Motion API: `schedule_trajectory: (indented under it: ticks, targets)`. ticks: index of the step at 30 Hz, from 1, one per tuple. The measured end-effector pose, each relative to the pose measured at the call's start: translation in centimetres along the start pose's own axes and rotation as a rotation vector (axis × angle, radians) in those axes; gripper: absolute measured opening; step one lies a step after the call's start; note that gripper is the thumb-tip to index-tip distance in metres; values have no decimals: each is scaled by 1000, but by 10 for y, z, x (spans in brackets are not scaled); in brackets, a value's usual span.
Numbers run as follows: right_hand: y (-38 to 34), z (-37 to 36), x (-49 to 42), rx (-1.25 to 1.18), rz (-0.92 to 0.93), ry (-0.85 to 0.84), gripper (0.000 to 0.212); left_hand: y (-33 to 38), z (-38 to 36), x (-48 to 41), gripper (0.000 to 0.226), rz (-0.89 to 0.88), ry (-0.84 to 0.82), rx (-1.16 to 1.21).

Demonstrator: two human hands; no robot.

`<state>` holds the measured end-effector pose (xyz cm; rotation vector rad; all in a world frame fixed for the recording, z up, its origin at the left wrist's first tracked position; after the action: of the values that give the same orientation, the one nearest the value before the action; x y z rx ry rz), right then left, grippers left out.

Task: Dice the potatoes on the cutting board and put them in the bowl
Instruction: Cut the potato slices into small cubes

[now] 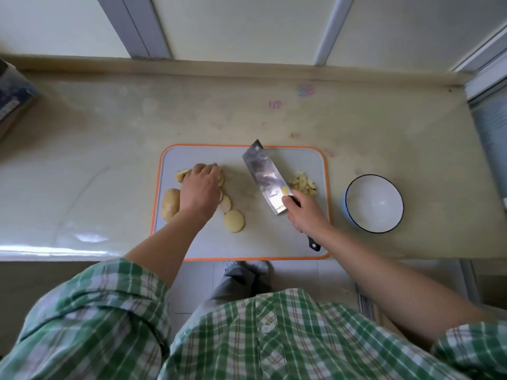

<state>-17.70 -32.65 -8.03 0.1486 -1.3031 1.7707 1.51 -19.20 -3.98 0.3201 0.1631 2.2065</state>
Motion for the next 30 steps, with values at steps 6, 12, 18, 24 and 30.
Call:
schedule_trajectory:
  ticks: [6, 12, 18, 24, 30]
  targets:
    - [-8, 18, -6, 94, 23, 152, 32, 5, -4, -26, 39, -147, -159, -190]
    - [-7, 13, -18, 74, 16, 148, 33, 0, -6, -42, 28, -170, -267, -305]
    - [-6, 15, -19, 59, 14, 157, 35, -20, -1, -51, 22, -112, -227, -24]
    - [-6, 14, -17, 51, 13, 146, 31, -32, 30, -42, 20, 94, 5, 501]
    - [-7, 17, -7, 66, 21, 156, 28, -8, -8, -20, 23, 98, -234, 589]
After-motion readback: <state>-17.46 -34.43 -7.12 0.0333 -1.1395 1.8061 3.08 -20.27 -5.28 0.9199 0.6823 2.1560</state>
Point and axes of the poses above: each hand's wrist, its own x-axis away from the middle knuckle, its own z-axis out of the back of the hand, y = z × x, the point moved 9 cm from there along -x, towards the middle knuckle, and after that the axes turned 5 degrees about -z, right-handed, at the moved point
